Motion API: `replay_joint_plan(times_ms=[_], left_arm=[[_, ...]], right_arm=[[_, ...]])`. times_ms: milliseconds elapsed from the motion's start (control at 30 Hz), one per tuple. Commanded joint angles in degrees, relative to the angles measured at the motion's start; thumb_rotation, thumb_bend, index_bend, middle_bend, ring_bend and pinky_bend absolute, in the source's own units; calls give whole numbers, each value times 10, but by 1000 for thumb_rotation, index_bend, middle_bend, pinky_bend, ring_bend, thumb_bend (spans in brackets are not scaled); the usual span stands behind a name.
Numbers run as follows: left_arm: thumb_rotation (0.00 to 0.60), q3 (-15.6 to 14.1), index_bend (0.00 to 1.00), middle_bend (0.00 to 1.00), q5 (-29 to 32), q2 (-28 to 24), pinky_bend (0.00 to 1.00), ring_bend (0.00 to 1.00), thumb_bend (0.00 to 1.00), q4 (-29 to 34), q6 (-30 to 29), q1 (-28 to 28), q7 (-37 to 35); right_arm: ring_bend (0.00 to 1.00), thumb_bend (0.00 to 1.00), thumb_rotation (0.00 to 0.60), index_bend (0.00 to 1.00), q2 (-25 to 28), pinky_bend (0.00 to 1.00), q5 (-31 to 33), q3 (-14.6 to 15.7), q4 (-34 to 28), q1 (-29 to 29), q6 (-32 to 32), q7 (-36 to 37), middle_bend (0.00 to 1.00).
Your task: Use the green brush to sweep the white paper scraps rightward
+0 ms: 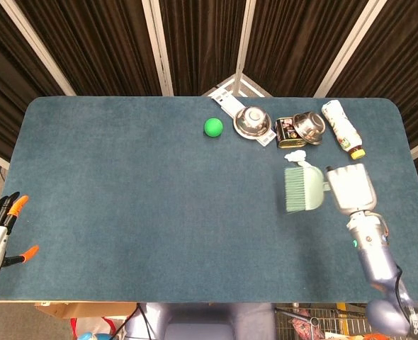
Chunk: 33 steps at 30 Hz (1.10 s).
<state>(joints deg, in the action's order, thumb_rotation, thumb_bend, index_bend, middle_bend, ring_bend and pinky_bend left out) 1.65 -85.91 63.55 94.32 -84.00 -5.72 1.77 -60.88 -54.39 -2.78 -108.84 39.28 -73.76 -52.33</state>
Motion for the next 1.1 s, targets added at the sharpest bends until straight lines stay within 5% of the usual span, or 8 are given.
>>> replay_joint_plan(times_ms=[33,467,600,800,1100], left_arm=[[600,-1,0,0,-1,2,0,0,0,-1,2,-1,3],[600,0,0,0,3,-2,0,0,0,-2,6,-2,-1],[600,-1,0,0,4,-3,0,0,0,-2,5,-1,-1],[600,0,0,0,6,-3,0,0,0,-3,4,1,0],[600,-1,0,0,5,0,0,0,0,-3,2,1,11]], right_arm=[[979,502,600,772,-31,878,-23,9,-26,-9,-8,-1,955],[972,501,600,765,-183,878,22,3,46,2,9,-34,955],[954,472,600,582,-211,874,40,6,93,0,13,-41,955],[809,293,600,35,-206,778,39,20,122,-6,-3,-79,828],[729,261,600,0,-156,705,32,35,89,-28,-31,-95,746]])
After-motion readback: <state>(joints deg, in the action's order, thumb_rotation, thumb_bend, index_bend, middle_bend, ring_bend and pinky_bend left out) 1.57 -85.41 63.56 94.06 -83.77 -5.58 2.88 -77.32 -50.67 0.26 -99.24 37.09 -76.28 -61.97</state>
